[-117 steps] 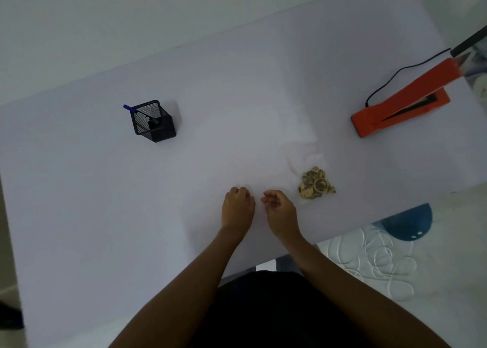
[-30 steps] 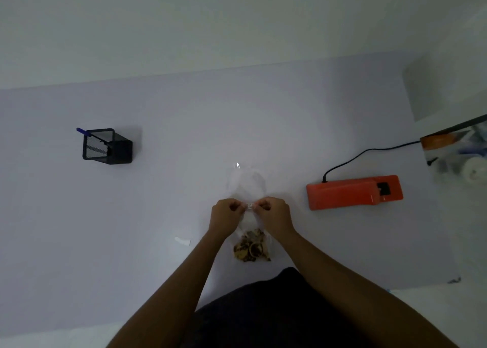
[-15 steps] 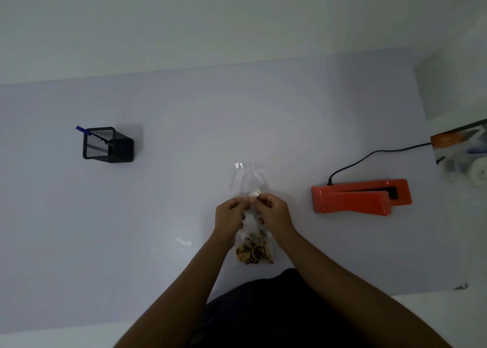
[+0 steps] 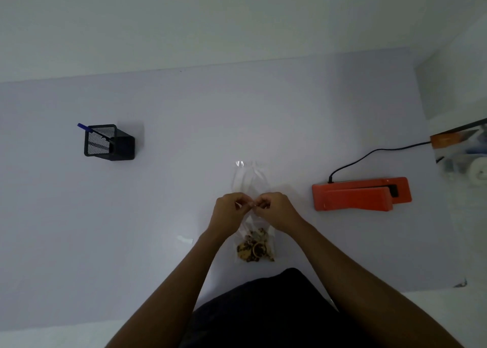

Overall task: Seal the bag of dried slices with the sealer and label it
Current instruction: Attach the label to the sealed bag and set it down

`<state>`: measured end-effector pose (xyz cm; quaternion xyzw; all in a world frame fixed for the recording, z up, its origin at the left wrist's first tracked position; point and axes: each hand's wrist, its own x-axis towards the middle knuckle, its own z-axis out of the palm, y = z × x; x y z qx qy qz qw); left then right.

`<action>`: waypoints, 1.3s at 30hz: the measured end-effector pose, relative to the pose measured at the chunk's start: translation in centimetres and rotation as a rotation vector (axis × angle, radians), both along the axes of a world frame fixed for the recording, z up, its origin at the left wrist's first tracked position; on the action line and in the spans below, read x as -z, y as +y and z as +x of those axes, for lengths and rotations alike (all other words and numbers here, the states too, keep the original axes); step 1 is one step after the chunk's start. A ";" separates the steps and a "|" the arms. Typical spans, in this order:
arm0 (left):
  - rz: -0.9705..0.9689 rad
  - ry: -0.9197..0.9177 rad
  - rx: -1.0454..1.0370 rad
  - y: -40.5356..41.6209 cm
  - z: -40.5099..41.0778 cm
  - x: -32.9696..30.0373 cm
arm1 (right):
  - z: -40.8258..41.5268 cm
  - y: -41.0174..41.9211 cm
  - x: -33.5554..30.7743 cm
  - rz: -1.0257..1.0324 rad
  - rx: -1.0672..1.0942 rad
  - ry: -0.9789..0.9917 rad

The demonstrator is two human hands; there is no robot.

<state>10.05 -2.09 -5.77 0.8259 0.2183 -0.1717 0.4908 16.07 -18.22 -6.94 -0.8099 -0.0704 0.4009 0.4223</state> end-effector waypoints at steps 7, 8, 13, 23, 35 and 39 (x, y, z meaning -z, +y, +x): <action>-0.093 0.147 -0.276 -0.9 -0.8 1.2 | -0.8 -0.2 1.1 -0.079 0.141 -0.035; -0.144 0.162 -0.326 -1.0 -1.0 1.3 | -0.9 -0.1 1.1 -0.078 0.178 -0.022; -0.335 0.208 -0.519 -1.7 -1.6 0.8 | -1.6 0.1 1.3 -0.020 0.276 0.096; 0.069 0.201 -0.293 -1.7 -1.3 1.0 | -1.4 0.9 1.6 -0.101 0.215 -0.031; 0.203 0.290 -0.245 -2.0 -0.2 0.7 | -1.4 1.4 2.0 -0.184 0.197 -0.096; 0.200 0.295 -0.247 -2.0 -0.2 0.6 | -1.6 1.5 2.1 -0.195 0.206 -0.089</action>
